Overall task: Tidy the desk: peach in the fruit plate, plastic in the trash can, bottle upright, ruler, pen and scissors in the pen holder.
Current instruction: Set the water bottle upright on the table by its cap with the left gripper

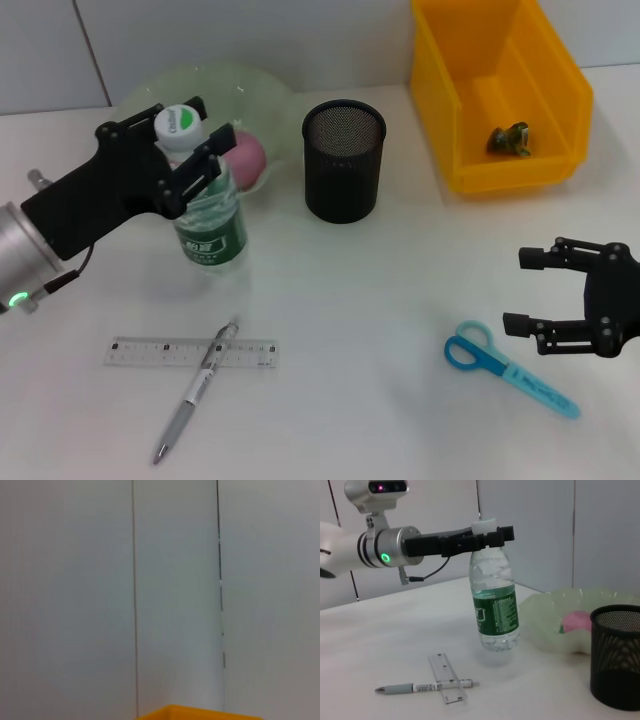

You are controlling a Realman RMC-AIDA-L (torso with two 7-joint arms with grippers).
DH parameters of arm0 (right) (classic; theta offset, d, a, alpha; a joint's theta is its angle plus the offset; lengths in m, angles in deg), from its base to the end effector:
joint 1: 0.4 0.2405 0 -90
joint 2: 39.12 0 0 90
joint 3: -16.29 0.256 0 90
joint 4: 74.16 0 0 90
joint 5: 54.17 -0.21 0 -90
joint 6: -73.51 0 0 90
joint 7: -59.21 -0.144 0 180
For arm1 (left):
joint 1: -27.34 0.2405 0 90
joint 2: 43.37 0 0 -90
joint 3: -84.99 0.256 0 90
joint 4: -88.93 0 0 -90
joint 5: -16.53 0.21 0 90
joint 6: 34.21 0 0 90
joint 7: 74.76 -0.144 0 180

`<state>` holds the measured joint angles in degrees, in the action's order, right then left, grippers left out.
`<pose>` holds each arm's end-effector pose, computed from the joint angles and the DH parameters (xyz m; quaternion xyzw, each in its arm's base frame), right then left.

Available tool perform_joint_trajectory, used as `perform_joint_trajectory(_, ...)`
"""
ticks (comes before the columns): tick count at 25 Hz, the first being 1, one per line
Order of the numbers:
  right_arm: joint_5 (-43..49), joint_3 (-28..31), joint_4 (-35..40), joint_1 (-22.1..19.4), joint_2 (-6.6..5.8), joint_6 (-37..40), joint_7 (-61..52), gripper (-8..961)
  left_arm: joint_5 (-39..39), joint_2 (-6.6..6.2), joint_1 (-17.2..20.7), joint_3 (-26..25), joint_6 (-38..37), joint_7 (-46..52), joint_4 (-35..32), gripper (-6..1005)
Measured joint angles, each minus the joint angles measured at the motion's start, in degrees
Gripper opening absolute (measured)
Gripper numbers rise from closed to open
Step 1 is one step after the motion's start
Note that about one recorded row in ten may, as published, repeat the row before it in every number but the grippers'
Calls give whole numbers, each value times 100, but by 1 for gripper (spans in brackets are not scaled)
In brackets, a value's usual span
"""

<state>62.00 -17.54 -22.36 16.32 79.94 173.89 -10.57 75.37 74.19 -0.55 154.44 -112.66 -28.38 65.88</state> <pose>0.3114 0.2654 0.0521 -0.9467 0.1522 0.2104 0.1908 -0.2370 0.3436 -0.0166 -0.8664 -0.0960 -0.3958 0.2889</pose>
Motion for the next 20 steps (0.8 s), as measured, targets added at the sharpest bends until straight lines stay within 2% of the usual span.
perform_joint_trajectory(8, 3, -44, -103, 75, 5, -2, 3, 829, -7, 50, 168, -143, 3, -407, 45, 491)
perform_joint_trajectory(16, 3, -129, -139, 129, 6, -23, 6, 826, -24, 88, 92, -245, 332, -501, 98, 496)
perform_joint_trajectory(20, 1, -132, -139, 130, 9, -27, 8, 825, -120, 113, -11, -351, 401, -760, 348, 499)
